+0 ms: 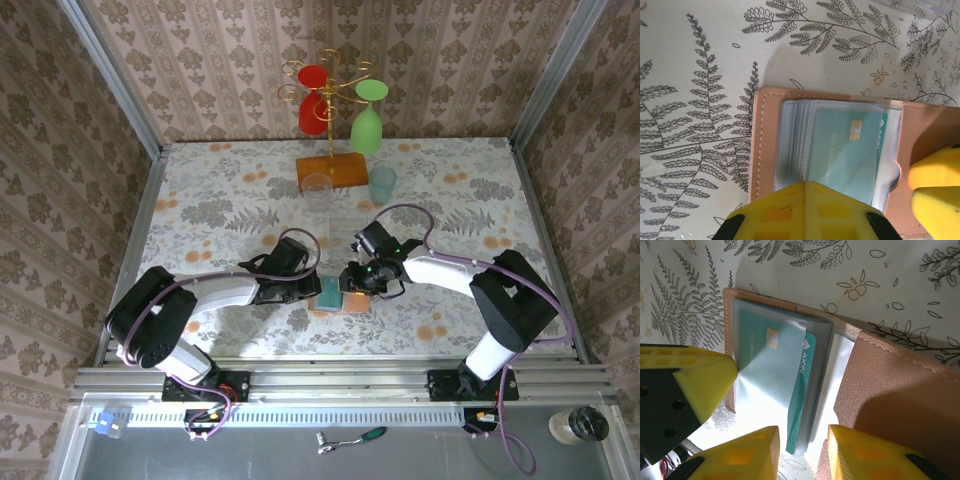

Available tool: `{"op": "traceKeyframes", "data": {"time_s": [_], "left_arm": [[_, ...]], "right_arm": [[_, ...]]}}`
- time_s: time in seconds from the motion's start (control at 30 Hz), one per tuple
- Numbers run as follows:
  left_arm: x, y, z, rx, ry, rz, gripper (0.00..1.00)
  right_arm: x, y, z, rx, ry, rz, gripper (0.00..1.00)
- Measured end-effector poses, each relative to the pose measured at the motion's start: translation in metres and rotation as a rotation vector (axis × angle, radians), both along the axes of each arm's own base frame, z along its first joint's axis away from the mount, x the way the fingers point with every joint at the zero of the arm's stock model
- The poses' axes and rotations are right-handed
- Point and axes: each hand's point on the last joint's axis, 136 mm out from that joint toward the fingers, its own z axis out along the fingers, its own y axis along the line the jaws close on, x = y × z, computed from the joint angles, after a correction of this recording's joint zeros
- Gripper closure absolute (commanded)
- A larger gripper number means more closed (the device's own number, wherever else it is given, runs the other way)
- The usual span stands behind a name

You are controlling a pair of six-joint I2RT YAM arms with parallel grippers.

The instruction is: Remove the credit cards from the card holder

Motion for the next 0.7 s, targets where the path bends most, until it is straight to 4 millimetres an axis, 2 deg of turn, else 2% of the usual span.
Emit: {"op": "traceKeyframes", "data": {"time_s": [0.4, 0.7], "left_arm": [[-0.003, 0.002, 0.0, 0.015, 0.01, -0.006, 0.98], [-0.005, 0.005, 0.003, 0.026, 0.018, -0.008, 0.97]], "right_arm": [[0.004, 0.01, 0.004, 0.049, 0.011, -0.031, 0.69], [-0.001, -0.007, -0.011, -0.049, 0.028, -0.041, 0.69]]}}
